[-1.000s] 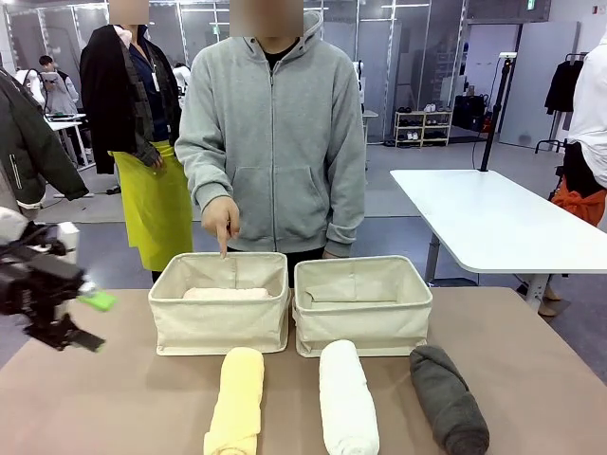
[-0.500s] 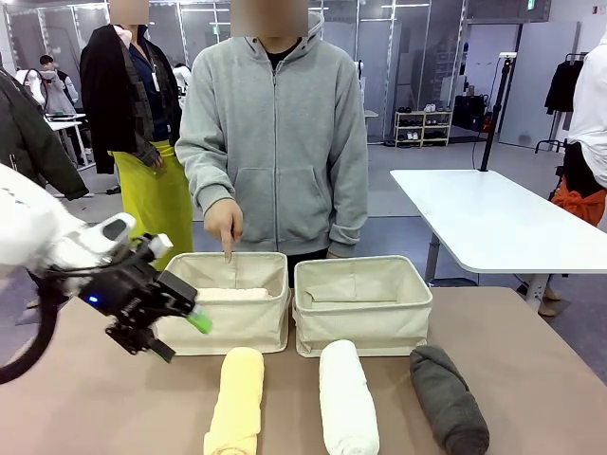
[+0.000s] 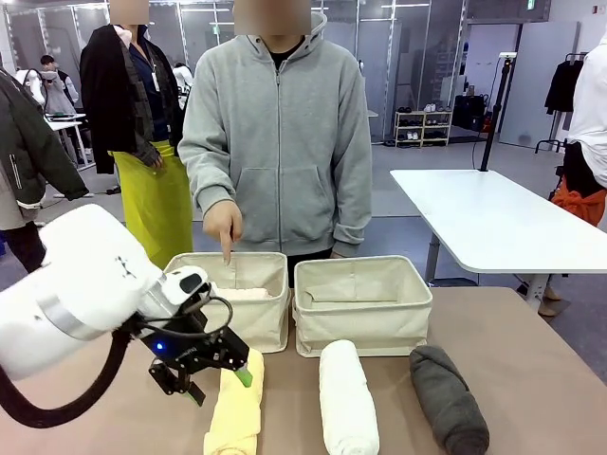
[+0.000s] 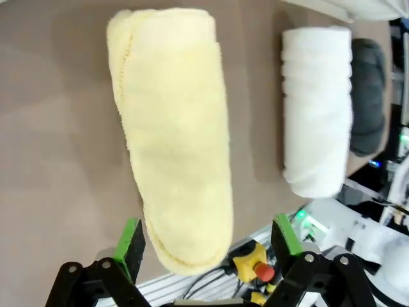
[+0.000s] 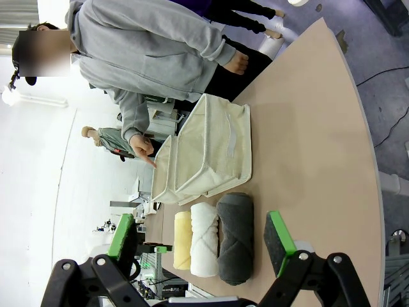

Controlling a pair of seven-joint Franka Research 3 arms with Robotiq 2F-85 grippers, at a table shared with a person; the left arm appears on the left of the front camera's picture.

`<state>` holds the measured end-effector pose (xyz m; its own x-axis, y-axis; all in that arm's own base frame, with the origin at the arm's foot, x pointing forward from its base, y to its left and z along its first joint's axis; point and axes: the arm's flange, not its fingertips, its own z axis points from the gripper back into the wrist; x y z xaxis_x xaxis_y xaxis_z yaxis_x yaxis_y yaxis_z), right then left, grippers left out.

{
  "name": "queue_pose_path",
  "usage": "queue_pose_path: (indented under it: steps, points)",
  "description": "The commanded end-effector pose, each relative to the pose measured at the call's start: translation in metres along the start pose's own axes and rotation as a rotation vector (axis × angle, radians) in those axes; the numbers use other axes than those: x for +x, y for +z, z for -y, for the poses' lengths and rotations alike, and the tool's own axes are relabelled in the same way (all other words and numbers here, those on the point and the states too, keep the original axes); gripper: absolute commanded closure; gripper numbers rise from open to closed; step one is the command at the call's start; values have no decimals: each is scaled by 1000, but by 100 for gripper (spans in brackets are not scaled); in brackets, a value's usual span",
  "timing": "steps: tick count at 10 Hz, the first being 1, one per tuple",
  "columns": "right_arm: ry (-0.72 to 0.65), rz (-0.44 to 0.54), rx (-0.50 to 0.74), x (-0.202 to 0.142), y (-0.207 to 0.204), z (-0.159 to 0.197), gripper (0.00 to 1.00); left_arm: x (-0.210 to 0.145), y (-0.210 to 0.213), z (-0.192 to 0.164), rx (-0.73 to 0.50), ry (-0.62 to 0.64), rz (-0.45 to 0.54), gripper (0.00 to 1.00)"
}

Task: Divide the towels into two baskets.
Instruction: Pick up one hotel-folded towel from the bottom of the table and place it in the Fabric basket indicated by the person.

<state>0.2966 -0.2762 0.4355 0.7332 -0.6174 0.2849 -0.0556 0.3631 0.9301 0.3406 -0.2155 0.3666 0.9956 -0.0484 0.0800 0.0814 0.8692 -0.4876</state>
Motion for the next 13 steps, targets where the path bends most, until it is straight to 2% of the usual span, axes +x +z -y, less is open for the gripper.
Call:
queue_pose_path:
  steps: [1,6,10,13]
  points:
    - [6,5,9,-1,2,-3,0,-56,-20,-29,70,33,54,0]
    - [6,5,9,-1,2,-3,0,-47,-40,-26,91,31,51,0]
    - [6,5,9,-1,2,-3,0,-41,-61,-23,74,-5,11,0]
    - [6,5,9,-1,2,-3,0,-37,-71,-26,81,-7,26,5]
